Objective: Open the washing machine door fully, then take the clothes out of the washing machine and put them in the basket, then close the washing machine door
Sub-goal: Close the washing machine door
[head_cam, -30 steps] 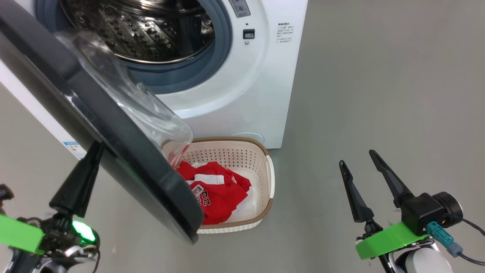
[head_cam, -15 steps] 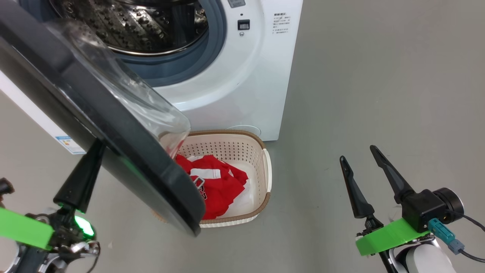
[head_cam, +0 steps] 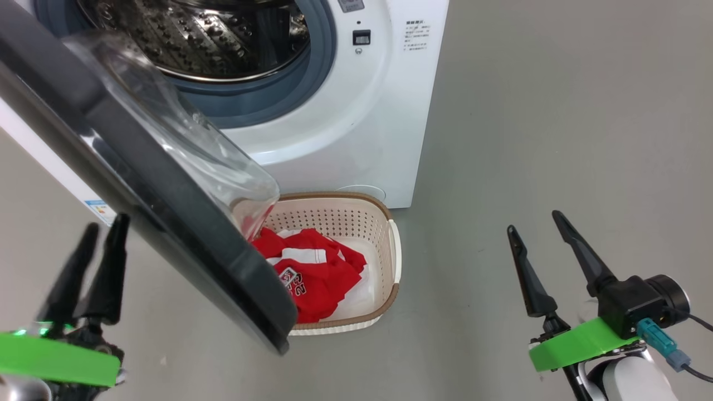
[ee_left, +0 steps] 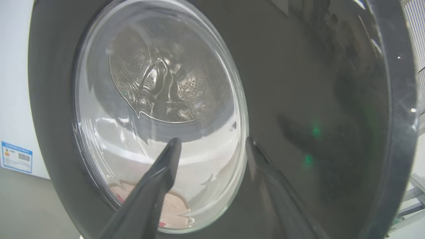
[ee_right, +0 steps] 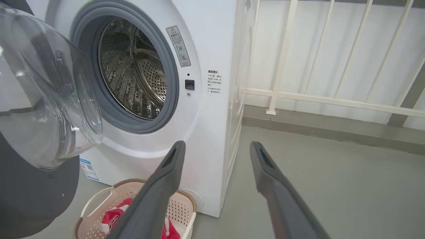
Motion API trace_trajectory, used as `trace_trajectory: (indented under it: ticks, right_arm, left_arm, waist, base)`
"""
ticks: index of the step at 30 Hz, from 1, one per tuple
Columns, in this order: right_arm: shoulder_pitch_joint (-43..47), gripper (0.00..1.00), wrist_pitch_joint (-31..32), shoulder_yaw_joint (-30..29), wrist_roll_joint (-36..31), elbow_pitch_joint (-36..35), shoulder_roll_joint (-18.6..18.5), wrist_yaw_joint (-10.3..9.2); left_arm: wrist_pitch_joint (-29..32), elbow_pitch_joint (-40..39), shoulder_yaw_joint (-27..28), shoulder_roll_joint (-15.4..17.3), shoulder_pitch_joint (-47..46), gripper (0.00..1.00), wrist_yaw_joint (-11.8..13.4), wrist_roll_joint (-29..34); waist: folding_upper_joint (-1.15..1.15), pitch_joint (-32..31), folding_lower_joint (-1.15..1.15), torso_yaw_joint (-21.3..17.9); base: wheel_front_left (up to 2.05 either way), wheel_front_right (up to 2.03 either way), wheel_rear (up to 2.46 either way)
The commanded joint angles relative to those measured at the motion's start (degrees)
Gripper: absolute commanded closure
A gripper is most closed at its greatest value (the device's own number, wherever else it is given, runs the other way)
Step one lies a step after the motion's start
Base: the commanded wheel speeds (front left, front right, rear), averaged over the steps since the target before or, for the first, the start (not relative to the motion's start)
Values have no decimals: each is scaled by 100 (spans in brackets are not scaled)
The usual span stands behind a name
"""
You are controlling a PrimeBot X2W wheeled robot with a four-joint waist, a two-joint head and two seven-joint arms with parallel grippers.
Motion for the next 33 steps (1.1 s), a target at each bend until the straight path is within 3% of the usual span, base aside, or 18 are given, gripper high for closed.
trace_trajectory:
  ticks: [1, 5, 6, 11, 20, 33]
  right_arm:
    - [-188, 0, -36, 60, -53, -164, -2, 20]
    - [-165, 0, -36, -29, -77, -197, -2, 20]
    - [-142, 0, -36, -84, -95, -214, -2, 20]
    - [-88, 0, -36, -196, -140, -260, -2, 20]
    - [60, 0, -36, -314, -130, -358, -2, 20]
    - [560, 0, -36, -589, -91, -566, -2, 20]
  left_arm:
    - [-361, -72, 193, 261, -46, 0, -120, 454]
    - [-1042, 41, 110, 347, 12, 0, -262, 1148]
    - [-1442, 113, 21, 433, 51, 0, -342, 1540]
    - [-2108, 246, -292, 673, 191, 0, -461, 2217]
    - [-2425, 433, -514, 810, 604, 0, -494, 2688]
    - [-2538, 545, -295, 470, 1042, 0, -389, 2839]
  waist:
    - [0, -13, 0, -22]
    - [0, -29, 0, -66]
    - [0, -39, 0, -94]
    - [0, -66, 0, -173]
    - [0, -129, 0, -287]
    - [0, -236, 0, -297]
  base:
    - [0, 0, 0]
    - [0, 0, 0]
    - [0, 0, 0]
    - [0, 0, 0]
    - [0, 0, 0]
    - [0, 0, 0]
